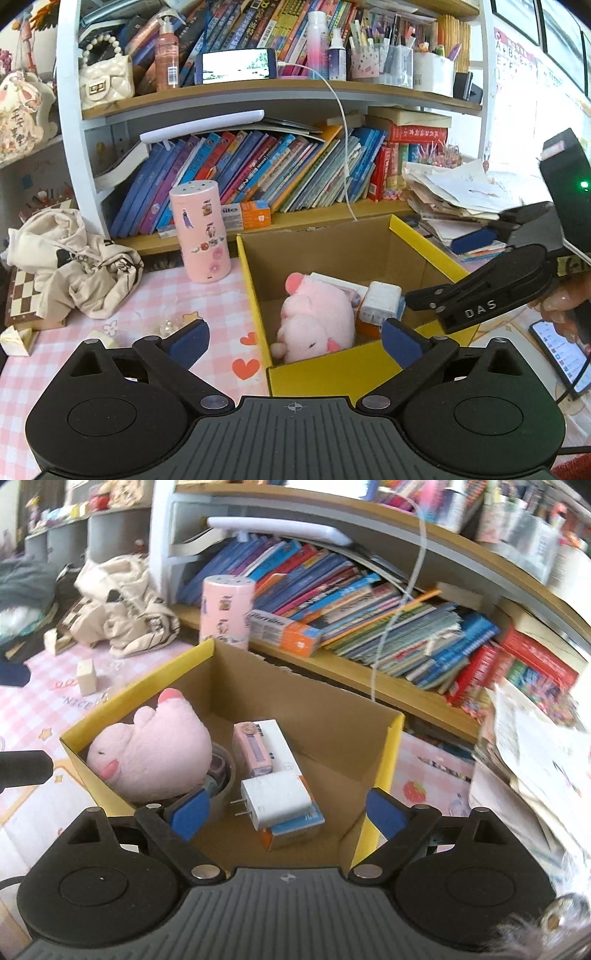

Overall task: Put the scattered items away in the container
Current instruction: 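Withdraw both tools up and away from the yellow box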

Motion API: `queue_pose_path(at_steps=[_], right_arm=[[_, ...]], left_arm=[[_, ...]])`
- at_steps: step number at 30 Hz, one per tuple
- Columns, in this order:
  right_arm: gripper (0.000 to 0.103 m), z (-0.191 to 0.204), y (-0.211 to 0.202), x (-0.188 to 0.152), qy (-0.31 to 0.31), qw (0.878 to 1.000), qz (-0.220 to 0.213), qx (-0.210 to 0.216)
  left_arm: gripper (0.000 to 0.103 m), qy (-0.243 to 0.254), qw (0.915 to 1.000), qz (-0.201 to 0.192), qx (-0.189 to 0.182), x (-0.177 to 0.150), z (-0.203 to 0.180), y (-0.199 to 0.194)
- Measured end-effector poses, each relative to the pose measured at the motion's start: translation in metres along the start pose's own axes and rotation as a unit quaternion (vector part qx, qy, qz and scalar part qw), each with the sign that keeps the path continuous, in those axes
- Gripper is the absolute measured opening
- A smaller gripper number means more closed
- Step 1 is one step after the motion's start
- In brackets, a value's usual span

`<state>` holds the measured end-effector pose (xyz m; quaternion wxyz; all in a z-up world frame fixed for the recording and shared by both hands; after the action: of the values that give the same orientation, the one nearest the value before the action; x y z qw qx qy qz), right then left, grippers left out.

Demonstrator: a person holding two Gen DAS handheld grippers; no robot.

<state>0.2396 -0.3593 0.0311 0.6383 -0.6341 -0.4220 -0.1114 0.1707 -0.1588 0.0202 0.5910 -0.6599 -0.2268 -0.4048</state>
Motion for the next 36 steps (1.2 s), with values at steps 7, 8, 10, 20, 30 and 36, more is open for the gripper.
queue_pose_path(at_steps=[7, 8, 10, 20, 30, 36], right_arm=[[0.094, 0.02, -0.023, -0.013, 0.032, 0.999, -0.011, -0.027], [0.094, 0.024, -0.026, -0.014, 0.036, 0.999, -0.012, -0.029], [0.094, 0.031, -0.032, -0.017, 0.044, 0.998, -0.014, -0.034], [0.095, 0.071, -0.054, -0.036, 0.085, 0.995, -0.004, -0.054], [0.097, 0.129, -0.055, -0.061, 0.107, 0.993, 0.024, -0.054], [0.1, 0.16, -0.059, -0.069, 0.12, 0.991, 0.024, -0.055]], left_arm=[[0.101, -0.018, 0.9998, -0.005, -0.011, -0.01, 0.018, -0.014], [0.101, -0.021, 0.9997, -0.005, -0.013, -0.013, 0.02, -0.016], [0.101, -0.026, 0.9995, -0.004, -0.016, -0.017, 0.026, -0.02], [0.101, -0.016, 0.9998, 0.011, -0.008, -0.042, 0.048, -0.045], [0.101, -0.021, 0.9994, 0.028, -0.007, -0.066, 0.07, -0.065], [0.101, -0.026, 0.9985, 0.046, 0.009, -0.084, 0.083, -0.075]])
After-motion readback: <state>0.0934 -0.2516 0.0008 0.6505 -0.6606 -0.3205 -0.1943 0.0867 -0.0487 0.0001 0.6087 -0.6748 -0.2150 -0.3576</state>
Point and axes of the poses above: each gripper's, at about its wrist camera, not at the fingertips, and y roughly the way its jaws point, z to its left, x to its top, the point moved 2 cm from there along y, roughly the way its jaws point, and after that the axes turned 4 degrees about z, right-handed, at the moved point
